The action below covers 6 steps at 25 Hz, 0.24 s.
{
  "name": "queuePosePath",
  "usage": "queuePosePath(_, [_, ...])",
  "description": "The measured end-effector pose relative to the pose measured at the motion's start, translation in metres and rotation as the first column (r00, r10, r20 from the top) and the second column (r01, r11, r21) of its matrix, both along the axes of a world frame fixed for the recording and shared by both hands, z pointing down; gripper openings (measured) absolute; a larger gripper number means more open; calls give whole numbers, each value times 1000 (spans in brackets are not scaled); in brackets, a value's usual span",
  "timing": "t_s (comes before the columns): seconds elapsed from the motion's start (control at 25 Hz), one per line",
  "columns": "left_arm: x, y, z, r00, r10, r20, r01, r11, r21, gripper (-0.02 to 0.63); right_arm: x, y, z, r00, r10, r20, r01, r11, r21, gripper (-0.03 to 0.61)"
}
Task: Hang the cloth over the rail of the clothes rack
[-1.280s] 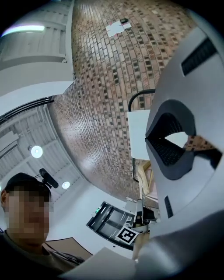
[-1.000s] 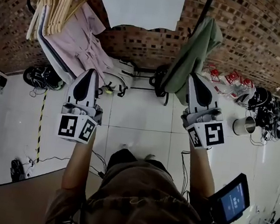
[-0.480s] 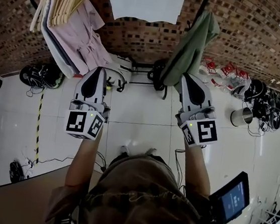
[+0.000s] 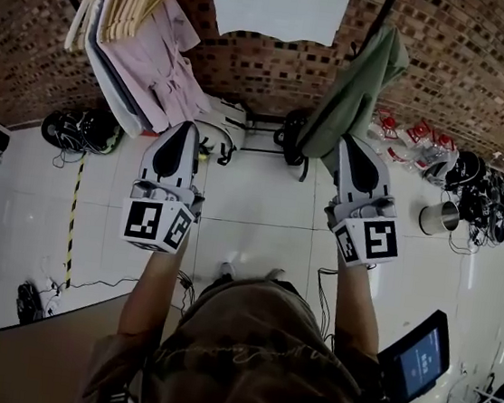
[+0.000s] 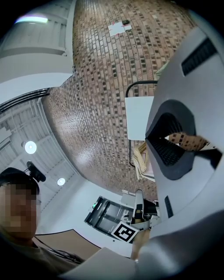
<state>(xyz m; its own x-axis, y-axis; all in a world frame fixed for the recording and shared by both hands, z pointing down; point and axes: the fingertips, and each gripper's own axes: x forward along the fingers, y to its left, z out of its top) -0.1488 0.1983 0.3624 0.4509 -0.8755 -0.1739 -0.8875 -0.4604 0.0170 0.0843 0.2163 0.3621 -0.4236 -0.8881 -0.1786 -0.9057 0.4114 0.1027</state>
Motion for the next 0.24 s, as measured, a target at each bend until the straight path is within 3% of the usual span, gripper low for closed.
queuePosePath(0.24, [-3,-1,-2,1000,-9,6,9,1000,0,2,3,-4,1,1000,-5,10,5,1000,-3,3])
